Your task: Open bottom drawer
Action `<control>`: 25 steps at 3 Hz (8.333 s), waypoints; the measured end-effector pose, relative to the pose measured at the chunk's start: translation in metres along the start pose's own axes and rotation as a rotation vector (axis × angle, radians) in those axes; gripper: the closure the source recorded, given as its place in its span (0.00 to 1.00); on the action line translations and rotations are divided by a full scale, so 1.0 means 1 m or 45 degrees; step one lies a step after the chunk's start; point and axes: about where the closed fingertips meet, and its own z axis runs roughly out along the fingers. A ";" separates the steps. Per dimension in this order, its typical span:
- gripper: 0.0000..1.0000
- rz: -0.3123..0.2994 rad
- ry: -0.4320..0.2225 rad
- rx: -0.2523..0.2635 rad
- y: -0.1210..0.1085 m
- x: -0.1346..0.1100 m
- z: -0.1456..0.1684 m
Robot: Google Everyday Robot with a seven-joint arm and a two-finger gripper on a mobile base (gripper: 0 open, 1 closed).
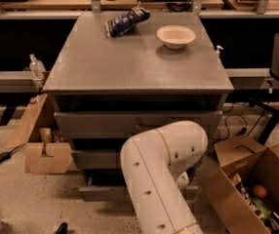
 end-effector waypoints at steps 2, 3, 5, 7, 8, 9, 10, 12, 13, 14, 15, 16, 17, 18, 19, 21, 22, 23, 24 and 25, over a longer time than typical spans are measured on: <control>0.72 0.020 0.031 -0.040 0.035 -0.009 -0.001; 1.00 0.020 0.031 -0.040 0.034 -0.010 -0.005; 1.00 0.020 0.031 -0.040 0.034 -0.010 -0.005; 1.00 0.020 0.031 -0.040 0.034 -0.010 -0.005; 1.00 0.020 0.031 -0.040 0.034 -0.010 -0.005; 0.85 0.020 0.031 -0.041 0.034 -0.010 -0.005; 0.62 0.020 0.031 -0.041 0.034 -0.010 -0.005; 0.16 0.020 0.031 -0.041 0.034 -0.010 -0.005; 0.00 0.020 0.031 -0.041 0.034 -0.010 -0.005; 0.00 0.021 0.032 -0.042 0.034 -0.009 -0.004; 0.03 0.032 0.044 -0.086 0.041 -0.006 0.009; 0.25 0.032 0.044 -0.086 0.040 -0.006 0.004; 0.56 0.032 0.044 -0.086 0.040 -0.006 0.002; 0.80 0.032 0.044 -0.086 0.039 -0.006 -0.002; 1.00 0.032 0.044 -0.086 0.038 -0.006 -0.004; 1.00 0.057 0.049 -0.112 0.053 -0.004 -0.005; 1.00 0.057 0.049 -0.112 0.053 -0.004 -0.005; 1.00 0.057 0.049 -0.112 0.053 -0.004 -0.005; 0.81 0.057 0.049 -0.112 0.053 -0.004 -0.005; 0.58 0.057 0.049 -0.112 0.053 -0.004 -0.005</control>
Offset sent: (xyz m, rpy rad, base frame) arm -0.1299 0.0036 -0.0170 -0.0857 0.1433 -0.0630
